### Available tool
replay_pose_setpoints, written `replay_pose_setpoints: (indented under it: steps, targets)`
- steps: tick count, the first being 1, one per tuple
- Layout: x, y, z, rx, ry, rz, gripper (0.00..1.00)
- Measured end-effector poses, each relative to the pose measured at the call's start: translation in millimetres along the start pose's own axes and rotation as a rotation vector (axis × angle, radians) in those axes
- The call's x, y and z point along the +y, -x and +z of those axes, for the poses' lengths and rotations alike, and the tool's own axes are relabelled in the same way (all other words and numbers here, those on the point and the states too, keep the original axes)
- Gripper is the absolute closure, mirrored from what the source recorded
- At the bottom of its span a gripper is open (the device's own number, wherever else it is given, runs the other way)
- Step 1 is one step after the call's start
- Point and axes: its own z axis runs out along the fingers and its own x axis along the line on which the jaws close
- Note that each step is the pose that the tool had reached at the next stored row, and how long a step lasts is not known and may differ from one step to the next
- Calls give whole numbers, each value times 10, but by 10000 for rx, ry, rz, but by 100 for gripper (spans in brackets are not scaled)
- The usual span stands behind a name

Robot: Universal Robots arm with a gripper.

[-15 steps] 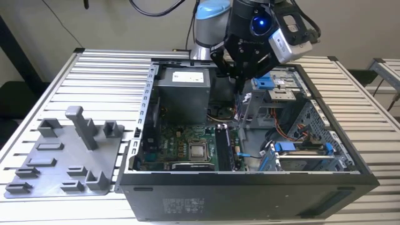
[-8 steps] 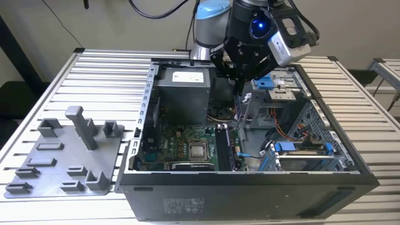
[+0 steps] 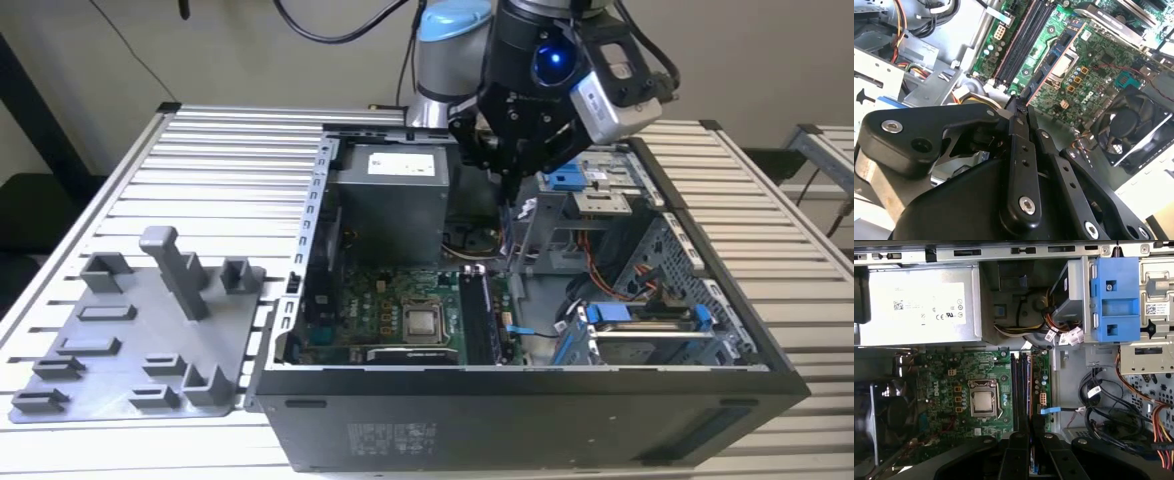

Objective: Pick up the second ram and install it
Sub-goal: 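Insert the second ram into the second slot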

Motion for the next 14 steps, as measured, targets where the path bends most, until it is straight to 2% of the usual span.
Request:
replay_pose_setpoints:
  steps: [5, 11, 13, 14]
  targets:
    - [-1, 0, 50, -1, 0, 0, 86]
    - [-3, -1, 147, -2, -6, 0, 86]
    - [-4, -2, 181, -5, -33, 0, 86]
    - [-4, -2, 190, -7, -75, 0, 86]
